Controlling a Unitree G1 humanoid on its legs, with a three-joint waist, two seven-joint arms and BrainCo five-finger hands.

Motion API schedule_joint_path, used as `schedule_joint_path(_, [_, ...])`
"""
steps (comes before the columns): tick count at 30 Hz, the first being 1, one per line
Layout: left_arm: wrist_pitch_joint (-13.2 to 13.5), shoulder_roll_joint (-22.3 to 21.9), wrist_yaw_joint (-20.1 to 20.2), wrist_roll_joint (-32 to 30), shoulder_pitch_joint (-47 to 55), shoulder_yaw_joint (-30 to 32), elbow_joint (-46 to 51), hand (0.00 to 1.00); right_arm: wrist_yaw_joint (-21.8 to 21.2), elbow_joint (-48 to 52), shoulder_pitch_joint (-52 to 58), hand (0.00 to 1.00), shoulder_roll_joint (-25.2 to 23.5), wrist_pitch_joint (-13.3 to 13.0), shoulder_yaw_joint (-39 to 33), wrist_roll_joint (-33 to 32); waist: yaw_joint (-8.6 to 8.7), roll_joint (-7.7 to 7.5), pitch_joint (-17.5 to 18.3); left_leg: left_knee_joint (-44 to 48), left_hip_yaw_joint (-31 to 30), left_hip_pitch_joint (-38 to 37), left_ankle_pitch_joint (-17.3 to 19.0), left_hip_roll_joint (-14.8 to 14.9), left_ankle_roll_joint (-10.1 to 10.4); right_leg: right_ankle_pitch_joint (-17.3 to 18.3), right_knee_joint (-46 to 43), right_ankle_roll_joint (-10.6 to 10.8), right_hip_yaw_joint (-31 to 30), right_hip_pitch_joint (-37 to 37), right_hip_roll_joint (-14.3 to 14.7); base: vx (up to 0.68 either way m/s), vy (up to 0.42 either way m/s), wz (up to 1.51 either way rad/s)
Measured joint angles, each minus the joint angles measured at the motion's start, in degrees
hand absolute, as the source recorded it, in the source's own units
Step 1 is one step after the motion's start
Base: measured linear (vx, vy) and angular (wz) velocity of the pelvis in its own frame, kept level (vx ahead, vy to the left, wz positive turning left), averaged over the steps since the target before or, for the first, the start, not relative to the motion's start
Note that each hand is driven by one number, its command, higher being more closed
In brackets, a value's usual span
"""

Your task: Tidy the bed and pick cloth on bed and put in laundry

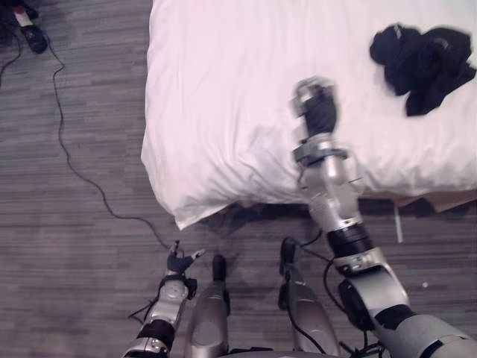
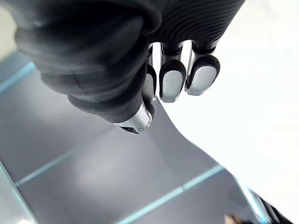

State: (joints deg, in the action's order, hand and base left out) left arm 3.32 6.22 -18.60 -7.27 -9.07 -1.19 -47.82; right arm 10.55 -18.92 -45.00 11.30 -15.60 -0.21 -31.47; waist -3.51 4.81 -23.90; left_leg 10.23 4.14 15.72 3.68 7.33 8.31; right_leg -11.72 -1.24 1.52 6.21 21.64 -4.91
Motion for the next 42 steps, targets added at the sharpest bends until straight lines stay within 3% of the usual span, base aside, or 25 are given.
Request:
schedule_joint_path(2, [0.4,-0.1,0.4,0.2,-0.1,-1.4,0.0,0.0,3.1,-6.0,-2.7,1.0,5.3,-0.4,-3.8,0.1,0.09,1.88,-0.5,0.4,0.1,4.2,-0.1,-0.5,-0.1,0.4,-0.9,0.4,-0.1,4.4,-0.7,-0.15,-0.019,0.02])
schedule_joint_path(4, [0.4,-0.1,1.0,0.5,-0.1,-2.7,-0.2,0.0,5.3,-10.9,-2.9,1.0,8.2,-0.1,-6.4,0.1,-0.2,2.39,-0.6,0.3,0.8,6.7,-0.8,-0.5,-0.1,0.3,-0.9,0.6,0.0,7.5,-1.0,-0.09,-0.029,-0.06])
schedule_joint_path(9, [0.4,-1.5,1.2,0.6,-2.2,-3.9,-0.8,0.0,5.7,-14.1,-4.1,1.0,11.9,-0.3,-7.4,2.9,-0.14,3.05,-0.9,4.6,2.7,9.6,0.4,0.4,-0.3,0.7,-5.8,0.3,-1.8,11.9,-0.7,-0.03,-0.044,-0.15])
schedule_joint_path(13, [0.3,-3.0,1.1,0.6,-2.1,-3.1,2.6,0.0,5.7,-12.6,0.7,1.0,11.4,1.1,-9.9,4.7,-0.38,2.99,-1.0,12.5,5.0,10.2,5.1,2.9,-0.4,3.5,-11.2,0.4,-3.4,12.5,0.6,0.0,-0.022,-0.37])
schedule_joint_path(16, [0.3,-4.0,1.2,0.6,-2.1,-3.1,5.1,0.0,7.1,-11.6,11.9,1.0,8.7,4.1,-17.7,5.1,0.16,2.35,-1.3,17.2,6.4,8.3,8.7,4.9,-0.6,6.0,-14.9,0.6,-4.0,10.8,1.6,0.03,0.036,-0.29])
schedule_joint_path(17, [0.3,-4.0,1.2,0.6,-1.8,-3.1,5.5,0.0,8.0,-13.4,18.8,1.0,6.5,6.2,-21.7,5.1,0.48,1.64,-1.7,17.0,7.6,5.4,9.7,5.3,-0.8,6.8,-15.1,0.8,-4.2,8.5,1.8,0.07,0.044,-0.23])
schedule_joint_path(19, [0.2,-3.7,1.2,0.6,-0.9,-2.8,5.6,0.0,8.4,-14.4,27.9,1.0,3.0,8.3,-25.7,5.1,1.92,0.82,-2.2,15.7,8.4,1.0,10.3,5.4,-0.9,7.7,-14.9,1.1,-4.2,4.7,1.8,0.11,0.058,-0.15])
schedule_joint_path(20, [-0.3,-3.5,1.4,0.6,0.1,-2.6,5.6,0.0,8.3,-14.9,34.8,1.0,0.7,9.3,-28.7,5.3,3.45,0.22,-2.3,14.1,8.9,-2.6,10.4,5.3,-1.0,8.2,-14.1,1.2,-4.3,1.4,1.8,0.1,0.062,-0.12])
schedule_joint_path(21, [-0.5,-3.1,2.1,0.5,1.1,-2.6,5.5,0.0,8.1,-17.2,39.2,0.0,-0.1,9.7,-30.6,5.9,4.82,-0.64,-1.6,12.2,9.4,-5.1,10.4,4.7,-1.0,8.2,-12.7,1.3,-4.5,-0.8,1.8,0.1,0.072,-0.13])
schedule_joint_path(24, [-0.8,-2.0,3.7,-0.3,2.7,-1.4,3.3,0.0,7.6,-25.7,47.8,0.0,-2.1,10.5,-34.5,9.5,8.04,-3.22,2.7,6.0,11.3,-10.7,9.2,3.5,-0.6,7.4,-8.8,2.0,-5.6,-4.4,1.6,0.19,0.077,-0.22])
schedule_joint_path(26, [-1.2,-1.3,5.0,-1.9,3.1,-1.5,1.4,0.0,5.6,-29.5,52.1,0.0,-3.8,12.2,-35.8,12.0,9.22,-4.26,4.2,2.7,13.6,-15.4,8.6,3.3,-0.4,7.2,-8.1,1.7,-6.9,-6.7,2.0,0.18,0.062,-0.37])
schedule_joint_path(28, [-1.9,-1.0,6.3,-3.9,2.9,-1.6,-0.4,0.0,3.8,-31.8,55.4,0.0,-6.3,13.6,-35.7,14.9,9.43,-4.55,5.9,0.5,17.3,-19.6,8.5,2.9,-0.2,7.3,-8.3,1.8,-9.7,-7.4,2.9,0.16,0.083,-0.8])
schedule_joint_path(30, [-1.9,-0.9,6.5,-4.8,2.8,-1.7,-1.3,0.0,2.9,-33.1,55.5,0.0,-7.4,14.2,-35.2,16.2,9.97,-4.52,6.0,-0.4,20.2,-21.3,8.4,2.9,-0.2,7.5,-8.9,1.6,-8.4,-7.0,2.9,0.07,0.047,-0.82])
schedule_joint_path(31, [-2.1,-0.9,7.1,-4.9,2.9,-1.8,-1.9,0.0,2.5,-33.9,54.8,0.0,-8.3,14.7,-35.2,17.1,10.57,-4.35,6.1,-1.4,23.5,-23.0,8.5,3.1,-0.2,11.6,-11.6,-1.2,-0.4,-5.8,0.5,0.03,0.042,-1.02])
schedule_joint_path(32, [-2.4,-0.8,7.4,-5.1,3.0,-2.7,-2.9,0.0,2.0,-34.4,54.5,0.0,-8.8,14.8,-34.4,18.0,10.76,-3.98,6.2,-2.0,26.4,-24.6,8.6,3.3,0.0,14.8,-15.3,-2.7,9.9,-5.2,-2.7,0.07,0.049,-1.56])
schedule_joint_path(33, [-2.9,0.0,7.5,-5.9,3.0,-3.7,-4.8,0.0,1.5,-35.9,53.8,0.0,-9.0,14.9,-32.3,19.0,10.69,-3.8,6.7,-2.2,30.5,-26.7,9.5,3.9,1.0,17.6,-20.1,-5.7,24.0,-5.9,-7.9,0.1,0.039,-1.64])
schedule_joint_path(35, [-3.1,0.8,7.6,-7.2,3.8,-3.6,-6.3,0.0,1.0,-37.3,52.5,0.0,-9.4,14.8,-30.4,20.8,10.36,-3.83,7.9,-1.8,37.2,-29.9,10.8,4.3,3.0,18.5,-26.2,-6.7,41.9,-8.0,-13.5,0.18,-0.011,-1.87])
schedule_joint_path(36, [-3.1,1.0,7.6,-7.6,4.0,-3.6,-6.5,0.0,0.7,-37.8,51.6,0.0,-9.4,14.7,-29.9,21.3,10.42,-3.85,8.1,-1.6,39.4,-30.7,10.9,4.5,3.1,19.2,-27.3,-8.1,44.6,-7.8,-13.5,0.25,-0.068,-2.09])
schedule_joint_path(37, [-3.1,1.1,8.4,-9.0,4.3,-3.5,-7.3,0.0,0.4,-38.1,51.1,0.0,-9.2,14.4,-29.0,22.8,10.53,-3.61,8.4,-1.2,43.8,-32.5,10.9,4.5,3.2,21.4,-28.6,-10.1,47.2,-7.2,-12.8,0.26,-0.112,-1.76])
schedule_joint_path(39, [-3.1,0.2,8.8,-11.0,4.0,-3.1,-7.8,0.0,0.3,-38.0,50.9,0.0,-8.8,14.4,-27.8,24.4,11.06,-2.7,9.0,2.6,48.2,-35.3,10.2,5.8,4.2,23.1,-28.5,-9.5,40.9,-5.8,-8.0,0.32,-0.154,-1.89])
schedule_joint_path(40, [-3.1,-0.2,8.9,-11.5,4.1,-2.8,-7.9,0.0,0.2,-37.9,50.9,0.0,-8.8,14.4,-27.0,24.5,10.94,-2.94,9.2,6.7,48.7,-35.2,10.2,7.1,4.3,23.3,-28.2,-9.6,38.8,-5.5,-6.7,0.35,-0.152,-2.35])
schedule_joint_path(41, [-3.0,-0.2,9.5,-11.8,4.5,-2.0,-8.0,0.0,-0.3,-37.6,50.9,0.0,-8.6,14.3,-24.6,25.1,9.69,-3.07,9.6,22.6,46.8,-32.9,7.2,12.2,3.5,23.4,-25.7,-10.1,32.8,-5.5,-2.5,0.34,-0.101,-2.59])
schedule_joint_path(42, [-2.8,-0.3,9.7,-12.0,5.3,-1.5,-8.0,0.0,-0.7,-37.6,50.3,0.0,-8.5,14.3,-21.6,25.5,8.78,-2.49,9.8,37.2,39.3,-27.1,3.7,16.4,-1.7,22.2,-21.8,-10.9,28.0,-6.4,1.5,0.32,-0.072,-2.68])
